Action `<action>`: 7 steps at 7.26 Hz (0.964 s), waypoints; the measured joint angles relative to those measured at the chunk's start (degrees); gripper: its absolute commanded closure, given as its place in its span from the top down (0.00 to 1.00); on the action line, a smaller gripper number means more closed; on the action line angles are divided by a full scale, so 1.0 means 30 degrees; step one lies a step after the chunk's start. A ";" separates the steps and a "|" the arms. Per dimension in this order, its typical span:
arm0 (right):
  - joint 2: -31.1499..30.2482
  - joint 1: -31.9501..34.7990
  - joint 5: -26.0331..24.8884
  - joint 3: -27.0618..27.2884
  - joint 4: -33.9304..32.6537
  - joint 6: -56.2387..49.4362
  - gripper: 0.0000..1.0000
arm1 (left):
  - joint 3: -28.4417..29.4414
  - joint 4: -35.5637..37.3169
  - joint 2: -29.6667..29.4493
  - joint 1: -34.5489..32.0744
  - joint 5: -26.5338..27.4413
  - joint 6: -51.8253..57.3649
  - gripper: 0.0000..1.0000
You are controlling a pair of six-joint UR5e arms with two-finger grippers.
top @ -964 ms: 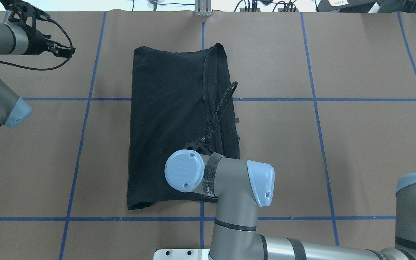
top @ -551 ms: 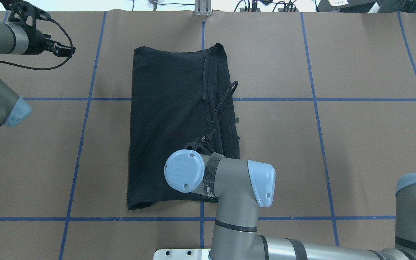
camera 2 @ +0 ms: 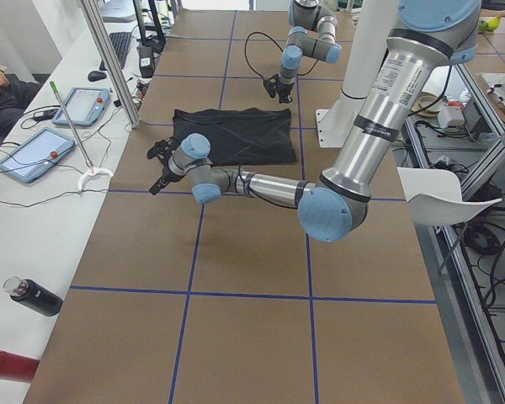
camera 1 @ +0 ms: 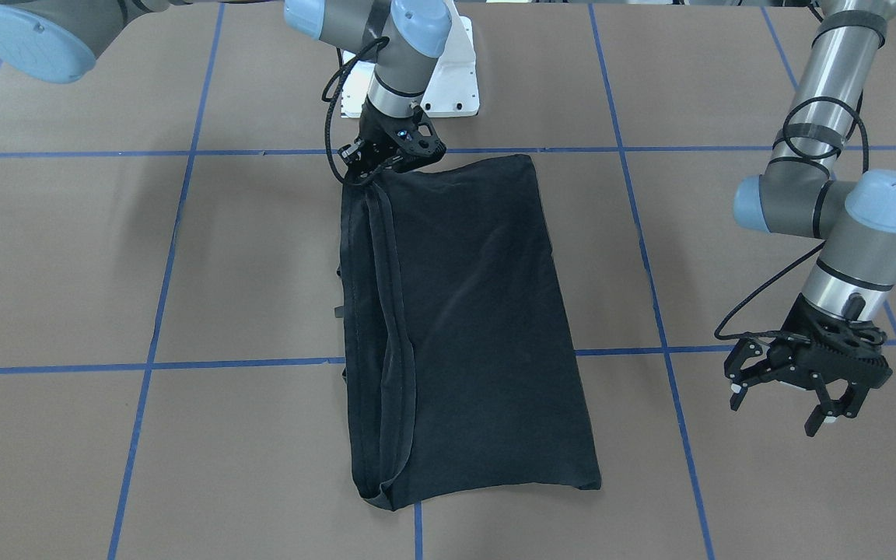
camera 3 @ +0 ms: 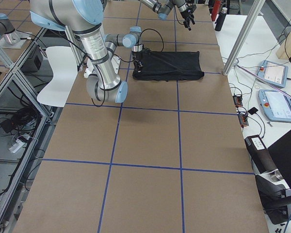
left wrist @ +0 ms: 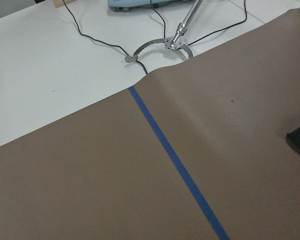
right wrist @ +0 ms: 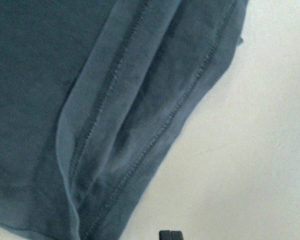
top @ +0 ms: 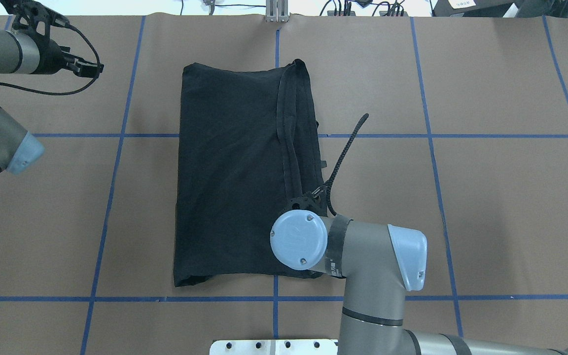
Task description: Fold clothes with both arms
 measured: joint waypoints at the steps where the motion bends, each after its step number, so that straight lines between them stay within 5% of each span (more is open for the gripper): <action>1: -0.0444 -0.0193 -0.0017 0.0624 0.0011 0.0646 0.59 | -0.0001 0.0011 -0.0005 0.0001 0.0001 0.0001 1.00; 2: -0.0181 -0.0245 0.0012 0.0874 0.0105 0.0970 0.98 | -0.0001 0.0023 -0.0004 0.0001 0.0002 0.0000 1.00; 7: 0.0722 0.0608 0.0760 -0.1093 0.5046 0.0918 0.98 | 0.0011 0.0007 0.0042 -0.0010 0.0002 0.0001 1.00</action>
